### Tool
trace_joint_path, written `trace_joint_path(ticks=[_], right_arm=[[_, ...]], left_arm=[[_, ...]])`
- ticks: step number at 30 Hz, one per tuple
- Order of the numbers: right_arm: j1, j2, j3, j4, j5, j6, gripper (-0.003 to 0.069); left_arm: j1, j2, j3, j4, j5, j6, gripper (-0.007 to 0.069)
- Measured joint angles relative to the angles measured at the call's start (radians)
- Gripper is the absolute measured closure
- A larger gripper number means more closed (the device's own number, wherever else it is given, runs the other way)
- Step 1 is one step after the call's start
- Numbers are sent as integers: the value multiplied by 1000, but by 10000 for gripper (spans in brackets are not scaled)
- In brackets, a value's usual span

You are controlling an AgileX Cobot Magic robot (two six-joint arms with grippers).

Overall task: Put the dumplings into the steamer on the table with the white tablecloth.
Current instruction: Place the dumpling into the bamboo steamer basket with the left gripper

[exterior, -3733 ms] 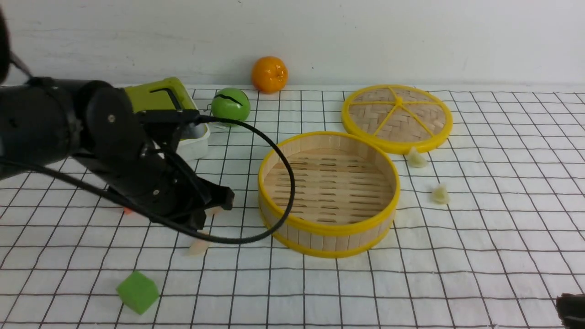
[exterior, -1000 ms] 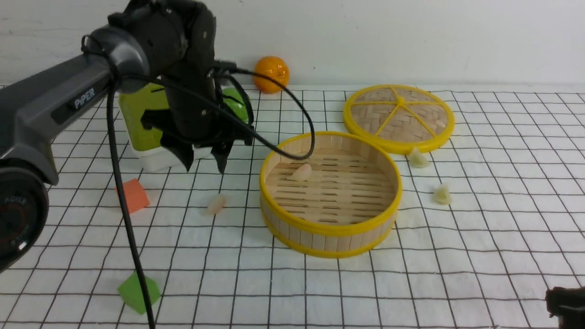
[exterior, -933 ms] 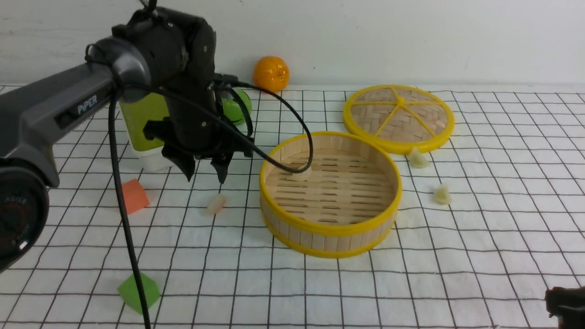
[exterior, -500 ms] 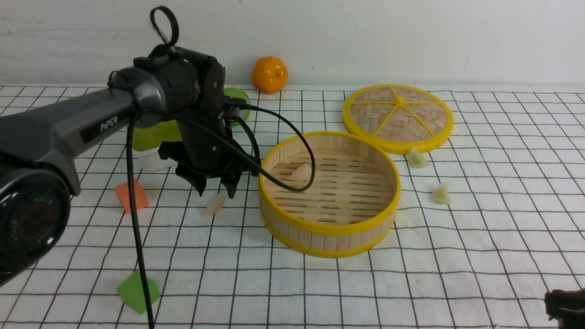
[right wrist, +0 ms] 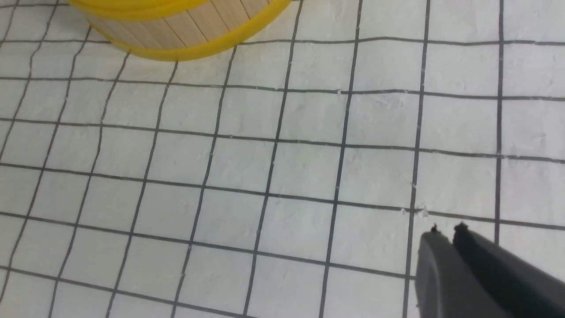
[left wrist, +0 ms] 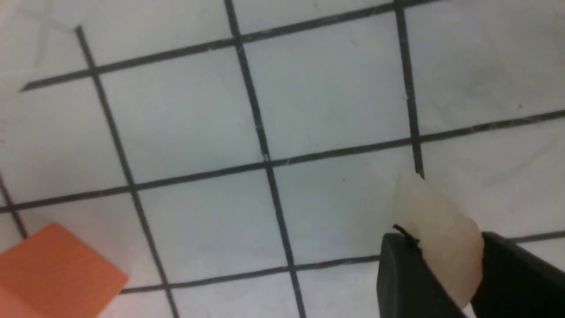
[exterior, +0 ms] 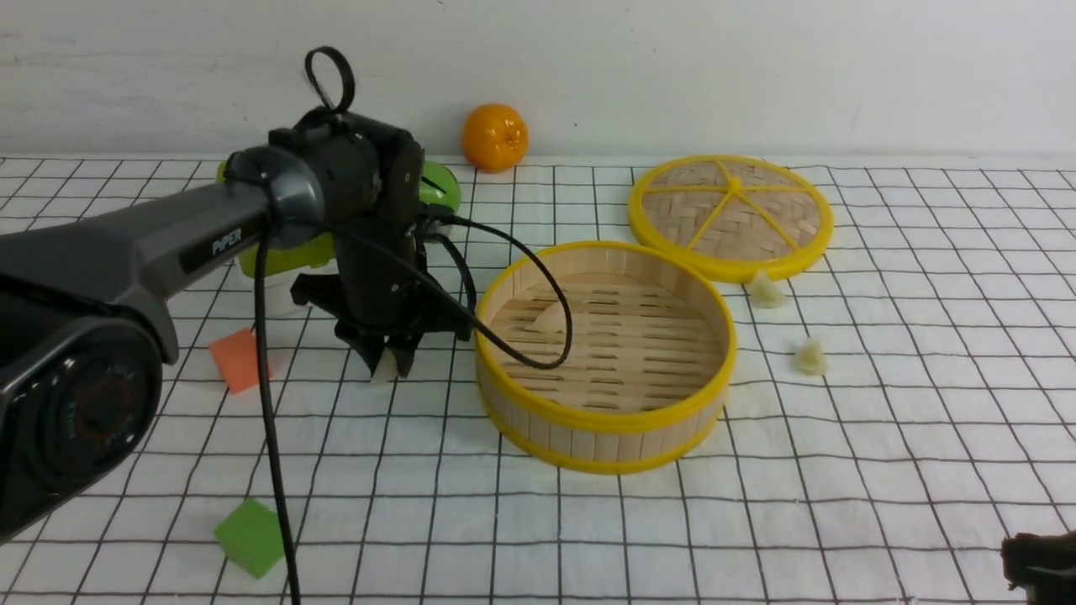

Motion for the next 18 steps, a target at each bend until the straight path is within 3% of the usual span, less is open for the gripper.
trace_joint_path(ticks=[4,7,11,15,18], right_arm=[[0,0,0,0,-1,0,617],[0,0,0,0,-9,0,617],[0,0,0,0,-15,0,610],[0,0,0,4,-15,0,609],[0,0,0,19,-15,0,607]], left_arm=[[0,-24,-146,-77,68,-12,441],[-10,-47,-261,-220,90,14,440],[-85,-45,-317,-352,66,74,440],[-171,6,-317,-299,19,99,442],[-237,63,-317,-189,-17,96,442]])
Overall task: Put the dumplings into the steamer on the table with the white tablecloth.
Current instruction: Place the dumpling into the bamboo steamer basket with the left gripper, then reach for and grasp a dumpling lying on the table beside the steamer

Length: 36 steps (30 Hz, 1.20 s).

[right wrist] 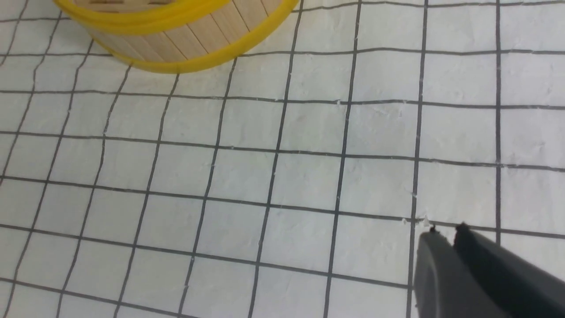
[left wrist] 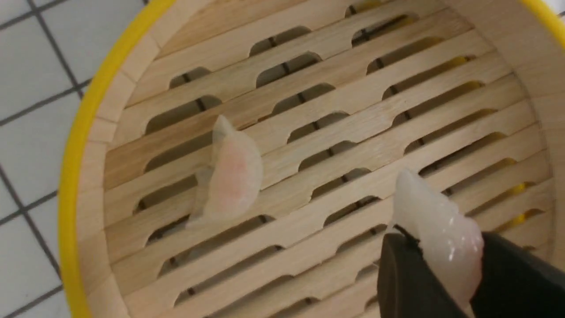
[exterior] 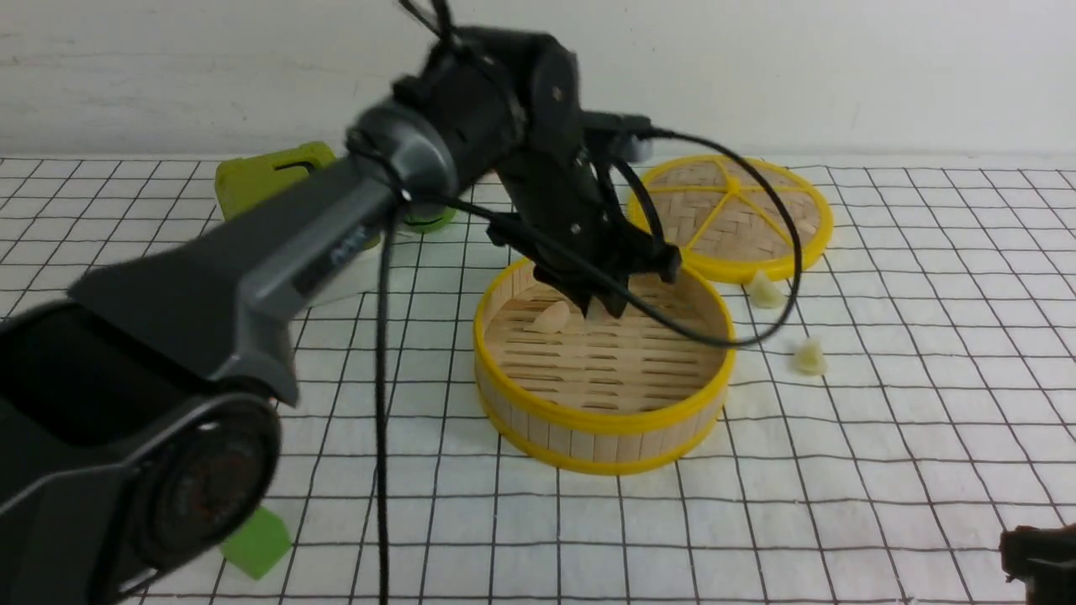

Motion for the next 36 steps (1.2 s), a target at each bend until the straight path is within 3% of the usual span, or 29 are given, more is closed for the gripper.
trace_joint_path(ticks=[8,15,20,24,28,31,36], right_arm=[[0,0,0,9,0,0,606],[0,0,0,9,1,0,600],[0,0,0,9,2,0,600],[0,0,0,9,4,0,599],[0,0,0,9,4,-4,598],[0,0,0,9,8,-17,598],[0,13,0,9,34,-51,598]], left_arm=[[-30,69,0,184,-108,-133,442],[-30,104,0,190,-159,-156,442],[-30,104,-1,182,-169,-187,364],[-31,101,-44,174,-121,-190,308],[-31,70,-119,173,-30,-190,304],[-32,-4,-207,169,114,-172,340],[-32,-197,-240,151,151,-147,476]])
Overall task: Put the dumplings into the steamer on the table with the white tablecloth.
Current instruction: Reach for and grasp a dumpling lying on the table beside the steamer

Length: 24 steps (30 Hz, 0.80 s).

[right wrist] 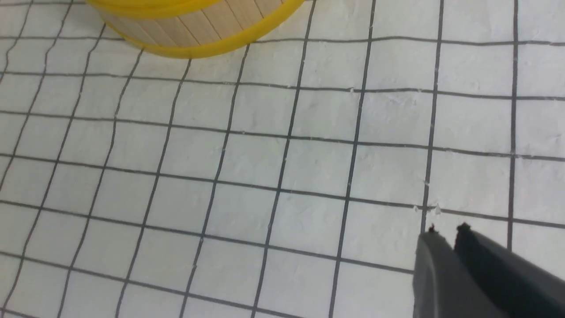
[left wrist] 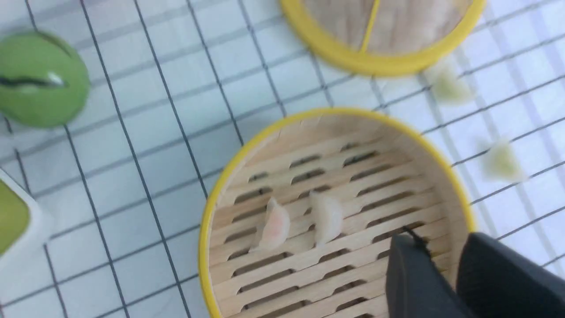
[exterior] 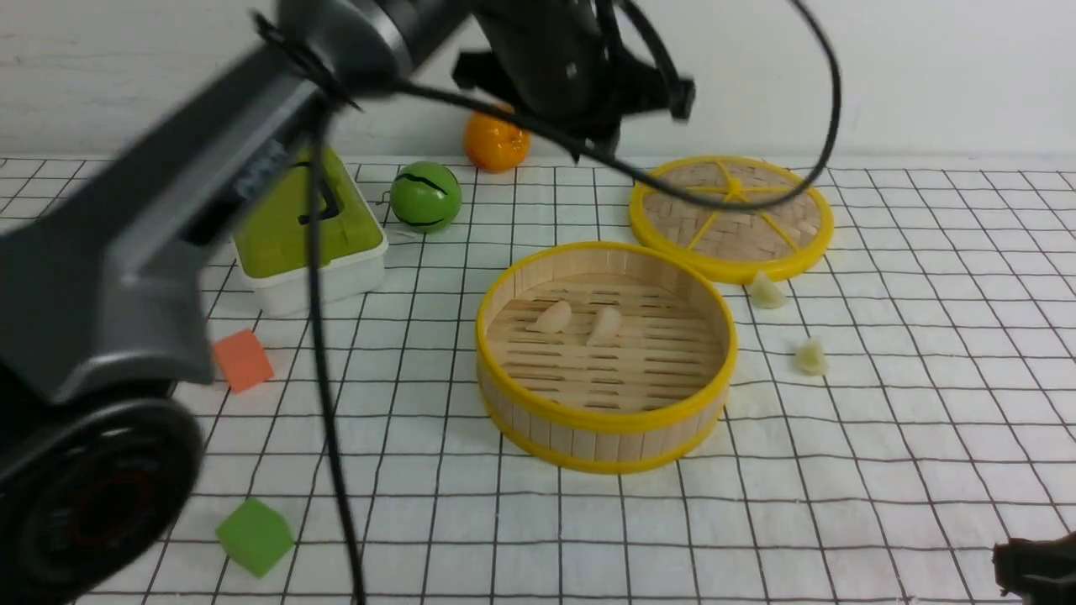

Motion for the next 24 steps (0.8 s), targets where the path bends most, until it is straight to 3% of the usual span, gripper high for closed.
trace_joint_path(ticks=[4,6,10,15,17,18,20,24], right_arm=[[0,102,-65,1,47,-33,594],[0,158,-110,2,65,-35,588],[0,341,-271,11,72,-44,536],[0,550,-466,12,71,-70,411],[0,677,-568,10,69,-78,337],[0,686,-592,9,68,-81,333],[0,804,-694,-4,55,-96,285],[2,944,-847,-23,57,-100,272]], left_arm=[[0,-234,39,-9,0,23,623],[0,-317,97,-9,0,30,636],[0,-562,407,-10,0,49,636],[0,-792,875,2,-44,51,636],[0,-929,1166,46,-148,19,636],[0,-929,1166,46,-148,19,636],[0,-1050,1403,154,-206,-62,636],[0,-1200,1584,334,-199,-193,636]])
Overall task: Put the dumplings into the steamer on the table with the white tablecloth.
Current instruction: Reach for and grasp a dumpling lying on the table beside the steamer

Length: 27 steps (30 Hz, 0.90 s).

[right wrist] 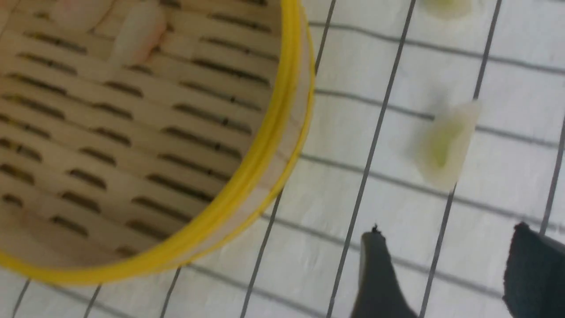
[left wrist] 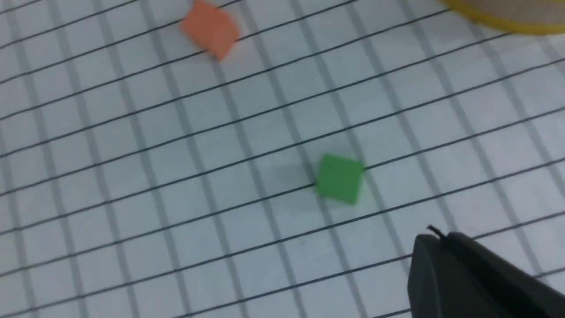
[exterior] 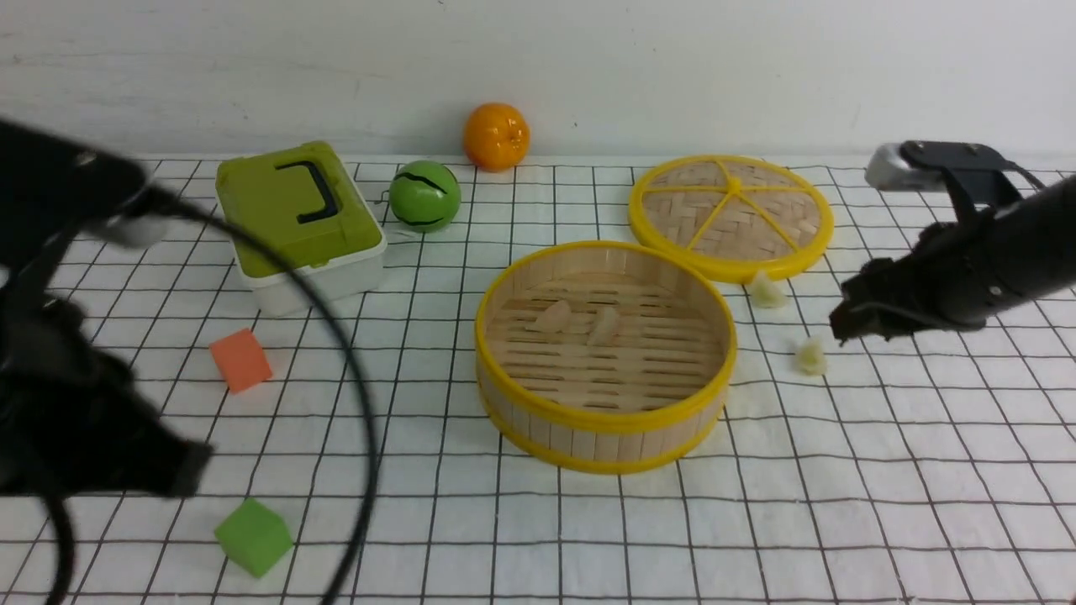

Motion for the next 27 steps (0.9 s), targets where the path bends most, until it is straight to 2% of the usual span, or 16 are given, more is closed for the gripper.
trace_joint_path(ticks=[2,7,12,18,27], right_arm=[[4,83,-103,-9,17,0,272],[30,280,-363,-74,30,-2,272],[40,429,-522,-148,27,-2,272],[40,522,-586,-164,10,18,298],[45,566,-595,-160,-33,24,482]], left_arm=[[0,-93,77,104,8,-75,636],[0,-256,223,224,-8,-230,636],[0,-314,340,237,-60,-273,636],[0,-317,419,246,-116,-275,636],[0,-317,429,272,-145,-275,636]])
